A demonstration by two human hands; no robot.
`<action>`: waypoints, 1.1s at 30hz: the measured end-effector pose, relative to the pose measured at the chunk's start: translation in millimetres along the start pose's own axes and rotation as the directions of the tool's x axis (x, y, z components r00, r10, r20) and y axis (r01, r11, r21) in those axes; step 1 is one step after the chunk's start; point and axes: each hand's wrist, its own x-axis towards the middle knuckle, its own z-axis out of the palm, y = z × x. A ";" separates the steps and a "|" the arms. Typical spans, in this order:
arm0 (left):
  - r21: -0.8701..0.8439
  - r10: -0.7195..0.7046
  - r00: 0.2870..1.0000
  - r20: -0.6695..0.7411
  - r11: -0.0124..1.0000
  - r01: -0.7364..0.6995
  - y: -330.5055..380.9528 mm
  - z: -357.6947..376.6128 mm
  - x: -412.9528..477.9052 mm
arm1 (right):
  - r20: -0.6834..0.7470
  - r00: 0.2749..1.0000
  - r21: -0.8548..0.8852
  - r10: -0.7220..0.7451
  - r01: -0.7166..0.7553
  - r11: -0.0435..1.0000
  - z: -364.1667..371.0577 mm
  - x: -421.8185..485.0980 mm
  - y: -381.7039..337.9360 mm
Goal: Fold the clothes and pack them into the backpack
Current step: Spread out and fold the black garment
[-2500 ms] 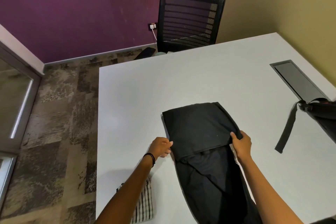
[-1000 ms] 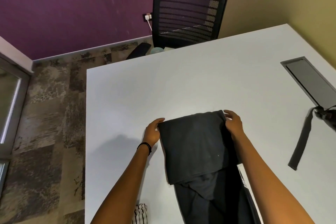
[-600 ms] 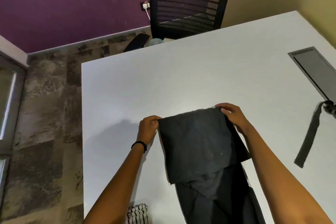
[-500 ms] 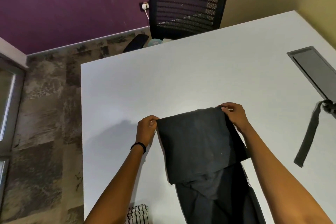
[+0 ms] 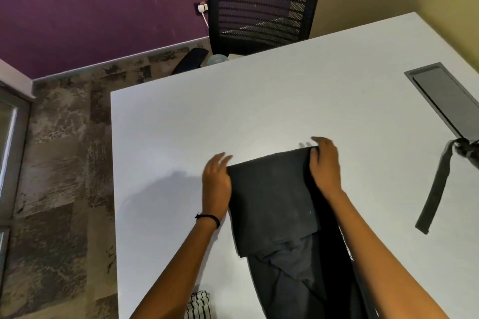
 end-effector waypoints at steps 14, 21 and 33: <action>0.208 0.295 0.761 0.578 0.849 -0.487 5.4 64.7 -65.8 | 0.407 0.881 -0.389 -0.240 0.405 0.827 55.7 -56.4 17.3; 0.260 0.199 0.734 0.650 0.849 -0.460 12.5 59.9 -62.8 | 0.458 0.865 -0.397 -0.206 0.406 0.824 55.9 -51.8 20.4; 0.291 0.066 0.555 0.830 0.797 -0.530 21.5 26.4 -91.7 | 0.579 0.800 -0.399 -0.157 0.446 0.801 13.4 -101.1 37.0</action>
